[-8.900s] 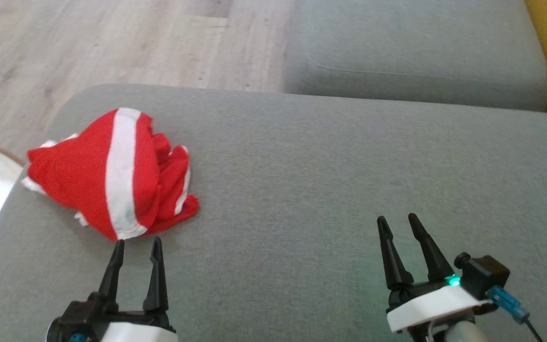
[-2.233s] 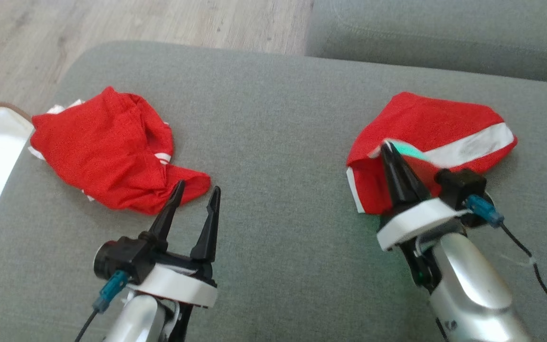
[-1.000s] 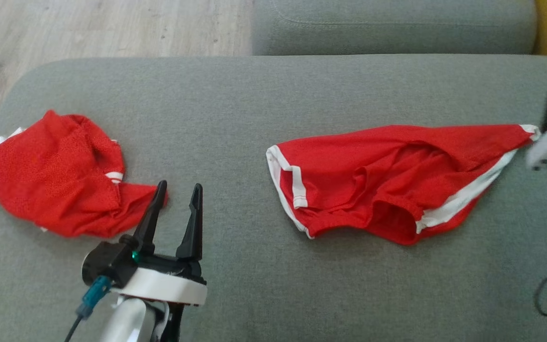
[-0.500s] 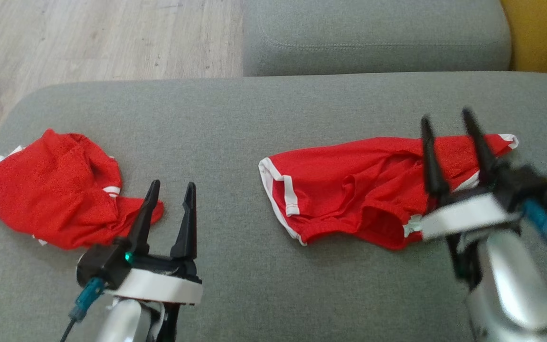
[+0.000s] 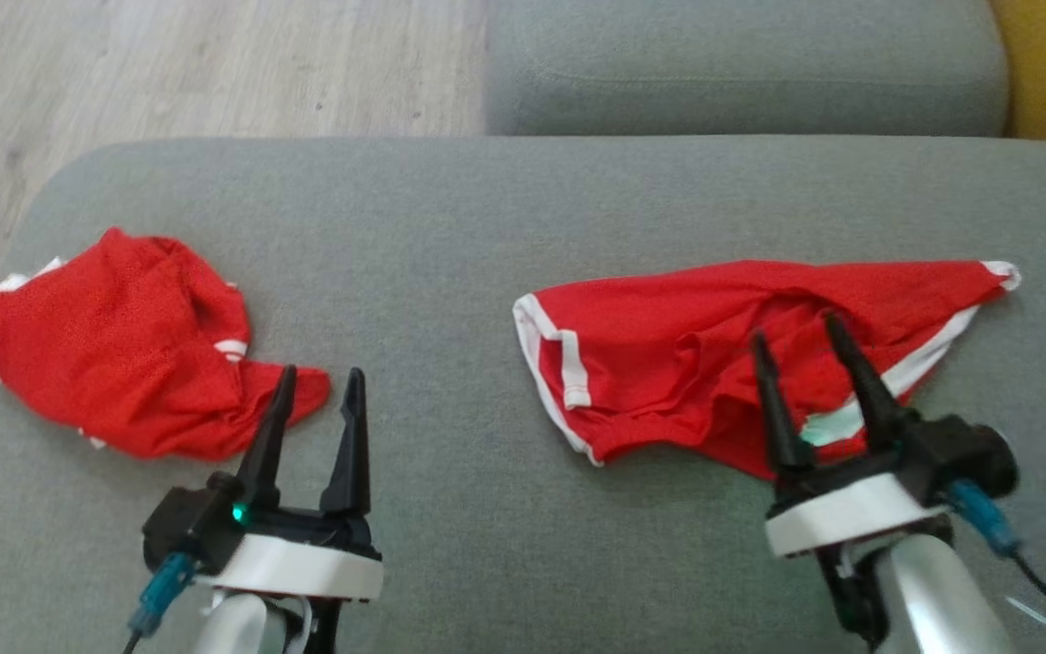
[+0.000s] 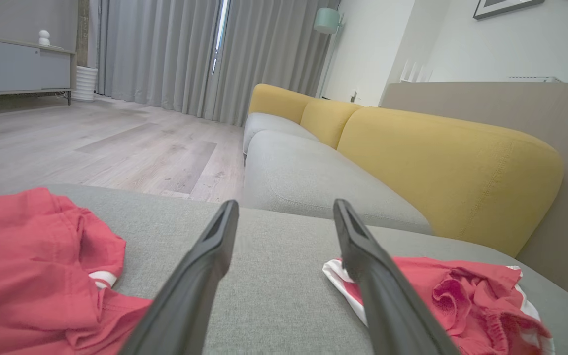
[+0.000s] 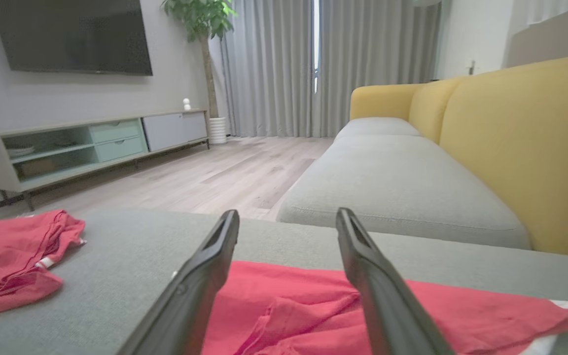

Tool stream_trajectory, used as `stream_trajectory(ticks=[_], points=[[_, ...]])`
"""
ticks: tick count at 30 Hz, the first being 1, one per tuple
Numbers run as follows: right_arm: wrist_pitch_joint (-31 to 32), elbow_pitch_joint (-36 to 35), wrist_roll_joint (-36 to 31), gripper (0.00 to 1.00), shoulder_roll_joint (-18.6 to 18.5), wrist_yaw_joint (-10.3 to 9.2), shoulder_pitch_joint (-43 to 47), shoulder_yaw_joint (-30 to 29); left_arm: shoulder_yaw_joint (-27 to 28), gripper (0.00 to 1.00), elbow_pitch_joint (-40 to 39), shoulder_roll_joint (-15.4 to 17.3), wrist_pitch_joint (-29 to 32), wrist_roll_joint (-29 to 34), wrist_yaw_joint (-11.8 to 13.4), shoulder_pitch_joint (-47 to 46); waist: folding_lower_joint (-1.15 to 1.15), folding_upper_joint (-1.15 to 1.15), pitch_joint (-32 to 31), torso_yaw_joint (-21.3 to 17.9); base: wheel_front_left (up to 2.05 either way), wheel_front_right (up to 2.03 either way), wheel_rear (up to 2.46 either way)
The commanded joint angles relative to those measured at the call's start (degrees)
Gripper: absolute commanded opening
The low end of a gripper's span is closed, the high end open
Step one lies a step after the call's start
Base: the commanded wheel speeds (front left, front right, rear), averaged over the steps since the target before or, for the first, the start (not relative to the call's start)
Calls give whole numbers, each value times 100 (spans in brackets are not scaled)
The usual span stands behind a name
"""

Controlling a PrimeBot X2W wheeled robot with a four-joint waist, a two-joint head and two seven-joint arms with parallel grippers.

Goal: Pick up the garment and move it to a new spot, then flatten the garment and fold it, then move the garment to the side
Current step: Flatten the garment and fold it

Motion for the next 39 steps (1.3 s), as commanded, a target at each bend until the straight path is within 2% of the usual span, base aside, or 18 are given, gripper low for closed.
stream_trajectory(ticks=[1, 4, 9, 18, 23, 24, 25, 26, 30, 39], points=[[-23, -51, -111, 100, 16, 42, -419, 306, 91, 100, -184, -7, -53, 40, 10, -304, 1, 0, 113, 118, 0, 0, 0], [281, 315, -216, 100, 16, 42, -726, 709, -3, 100, -153, -14, -53, 16, 10, -361, 1, 0, 231, 244, 0, 0, 0], [856, 1071, 81, 100, 16, 42, -1275, 1315, -144, 100, -85, -28, -54, -34, 10, -458, 1, 0, 392, 486, 0, 0, 0], [1307, 2301, 517, 100, 17, 42, -1872, 1561, -225, 100, -5, -52, -54, -117, 10, -579, 1, 0, 510, 829, 0, 0, 0], [1517, 2968, 464, 100, 17, 42, -2142, 1628, -254, 100, 16, -62, -54, -135, 10, -612, 1, 0, 550, 952, 0, 0, 0], [1560, 3078, 482, 71, 17, 42, -2186, 1641, -262, 100, 23, -65, -54, -137, 10, -614, 1, 0, 552, 969, 0, 0, 0], [1573, 3168, 464, 4, 17, 42, -2242, 1663, -271, 100, 31, -68, -54, -138, 10, -614, 1, 0, 552, 982, 0, 0, 0], [1546, 3231, 453, 0, 17, 42, -2300, 1674, -279, 100, 40, -71, -54, -140, 10, -614, 1, 0, 548, 993, 0, 0, 0], [1272, 3226, 622, 0, 17, 42, -2520, 1646, -280, 100, 77, -82, -54, -148, 10, -594, 1, 0, 492, 999, 0, 0, 0], [1052, 2609, 1248, 0, 17, 42, -3213, 1765, -259, 100, 102, -97, -54, -135, 10, -468, 1, 0, 228, 905, 0, 0, 0]])
